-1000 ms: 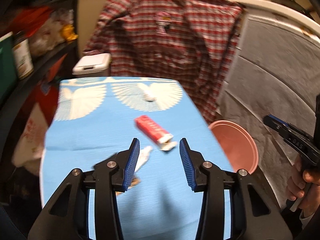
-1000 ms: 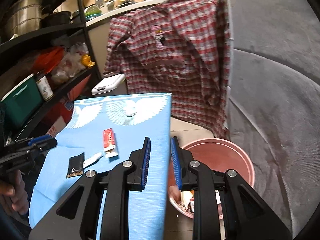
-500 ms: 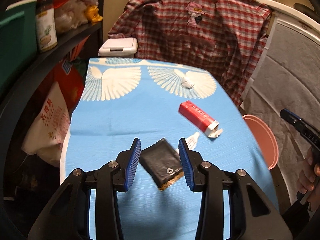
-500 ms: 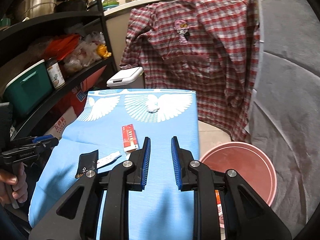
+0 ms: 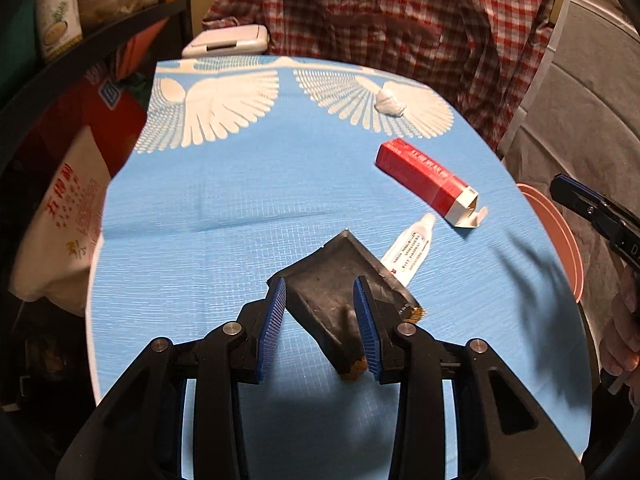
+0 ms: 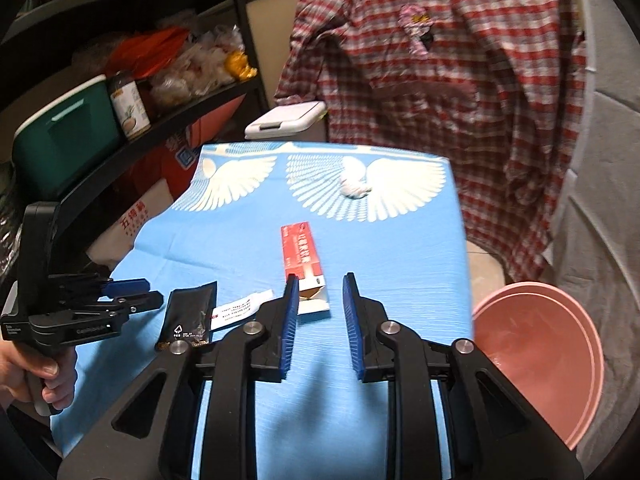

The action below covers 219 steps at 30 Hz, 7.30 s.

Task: Collect trash
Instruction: 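Close the left tool on the black snack packet, then lift the black packet with the left tool while the right tool closes on the red ointment box, then carry the black packet with the left tool while the right tool carries the red box to the bin, then open both tools over the pink bin to drop the packet and red box, then move the left tool to the white ointment tube while the right tool approaches the tissue ball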

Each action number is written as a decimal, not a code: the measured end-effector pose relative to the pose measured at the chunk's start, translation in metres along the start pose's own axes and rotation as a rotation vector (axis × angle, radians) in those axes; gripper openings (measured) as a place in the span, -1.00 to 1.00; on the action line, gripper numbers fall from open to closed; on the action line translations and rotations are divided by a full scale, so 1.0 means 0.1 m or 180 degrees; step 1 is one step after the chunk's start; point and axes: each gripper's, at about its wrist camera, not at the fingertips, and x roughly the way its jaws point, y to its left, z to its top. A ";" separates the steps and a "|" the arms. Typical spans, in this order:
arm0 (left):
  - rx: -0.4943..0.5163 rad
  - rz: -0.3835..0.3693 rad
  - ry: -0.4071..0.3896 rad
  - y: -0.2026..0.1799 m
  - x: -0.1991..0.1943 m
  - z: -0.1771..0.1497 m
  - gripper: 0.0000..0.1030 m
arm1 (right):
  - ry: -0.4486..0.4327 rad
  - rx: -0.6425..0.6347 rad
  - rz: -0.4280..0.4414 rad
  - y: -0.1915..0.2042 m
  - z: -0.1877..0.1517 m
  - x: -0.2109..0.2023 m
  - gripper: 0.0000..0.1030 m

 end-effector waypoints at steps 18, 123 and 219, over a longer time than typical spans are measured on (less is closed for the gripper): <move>-0.0147 -0.0065 0.0212 0.16 0.38 0.03 -0.11 | 0.0323 -0.0104 0.0212 0.08 0.04 0.75 -0.06; -0.0579 0.0648 -0.0151 -0.17 -0.20 0.17 -0.08 | 0.0022 -0.0127 0.0008 -0.10 -0.05 -0.36 -0.32; 0.0527 -0.0532 -0.0415 -3.02 0.11 0.52 0.19 | -0.0321 0.0935 -0.1020 -1.86 -0.15 -1.50 -0.29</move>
